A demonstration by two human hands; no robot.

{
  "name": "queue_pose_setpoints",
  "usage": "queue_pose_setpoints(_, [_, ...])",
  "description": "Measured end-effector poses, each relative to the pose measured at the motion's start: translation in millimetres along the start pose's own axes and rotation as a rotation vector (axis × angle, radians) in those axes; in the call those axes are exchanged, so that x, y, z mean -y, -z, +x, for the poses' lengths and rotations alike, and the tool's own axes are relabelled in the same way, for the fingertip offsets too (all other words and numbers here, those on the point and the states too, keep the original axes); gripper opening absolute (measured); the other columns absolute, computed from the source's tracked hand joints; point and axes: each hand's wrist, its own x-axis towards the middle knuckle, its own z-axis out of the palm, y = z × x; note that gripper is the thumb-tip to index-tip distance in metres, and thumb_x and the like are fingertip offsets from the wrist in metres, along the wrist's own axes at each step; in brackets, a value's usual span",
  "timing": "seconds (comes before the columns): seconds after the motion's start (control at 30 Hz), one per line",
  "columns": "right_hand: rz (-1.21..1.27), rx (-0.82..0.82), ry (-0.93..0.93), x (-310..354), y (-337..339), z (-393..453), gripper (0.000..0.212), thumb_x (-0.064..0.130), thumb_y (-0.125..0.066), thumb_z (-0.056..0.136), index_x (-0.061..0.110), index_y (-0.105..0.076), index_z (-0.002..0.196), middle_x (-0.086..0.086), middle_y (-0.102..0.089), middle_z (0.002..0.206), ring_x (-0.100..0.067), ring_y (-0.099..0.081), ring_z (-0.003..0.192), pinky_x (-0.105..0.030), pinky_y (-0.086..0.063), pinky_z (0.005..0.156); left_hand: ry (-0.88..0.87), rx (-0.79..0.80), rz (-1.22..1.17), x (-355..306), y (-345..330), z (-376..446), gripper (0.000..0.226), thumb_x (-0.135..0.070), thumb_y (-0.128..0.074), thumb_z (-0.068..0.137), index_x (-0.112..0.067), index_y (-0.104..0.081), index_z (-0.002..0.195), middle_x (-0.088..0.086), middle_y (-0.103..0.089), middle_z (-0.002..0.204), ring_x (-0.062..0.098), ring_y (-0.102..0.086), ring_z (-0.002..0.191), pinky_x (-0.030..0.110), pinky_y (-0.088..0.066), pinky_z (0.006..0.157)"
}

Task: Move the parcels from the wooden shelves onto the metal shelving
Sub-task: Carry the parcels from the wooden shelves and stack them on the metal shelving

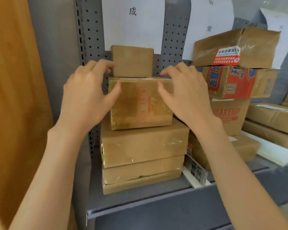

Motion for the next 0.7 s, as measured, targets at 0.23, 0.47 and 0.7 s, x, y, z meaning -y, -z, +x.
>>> queue_pose_setpoints(0.23, [0.005,0.056,-0.035,33,29,-90,0.026,0.027,-0.058,0.09,0.011,-0.065,0.109,-0.009,-0.061,0.1,-0.031,-0.054,0.091,-0.04,-0.04,0.076,-0.023,0.088,0.094,-27,28,-94,0.023,-0.02,-0.062,0.086,-0.009,-0.065,0.106,0.01,-0.065,0.093,0.031,-0.059,0.08,0.038,-0.044,0.067])
queue_pose_setpoints(0.47, [0.052,0.153,-0.059,78,70,-173,0.024,0.025,-0.059,0.089,0.008,-0.067,0.105,-0.011,-0.062,0.1,-0.032,-0.055,0.094,-0.043,-0.041,0.081,0.031,0.177,0.113,-63,81,-181,0.022,-0.019,-0.063,0.085,-0.01,-0.066,0.105,0.009,-0.067,0.094,0.032,-0.06,0.08,0.039,-0.047,0.067])
queue_pose_setpoints(0.7, [0.081,0.164,-0.049,127,113,-262,0.023,0.023,-0.058,0.084,0.007,-0.069,0.096,-0.011,-0.063,0.088,-0.034,-0.057,0.082,-0.042,-0.045,0.073,0.16,0.299,0.213,-95,154,-279,0.022,-0.019,-0.061,0.081,-0.012,-0.067,0.101,0.007,-0.067,0.089,0.032,-0.061,0.076,0.035,-0.045,0.064])
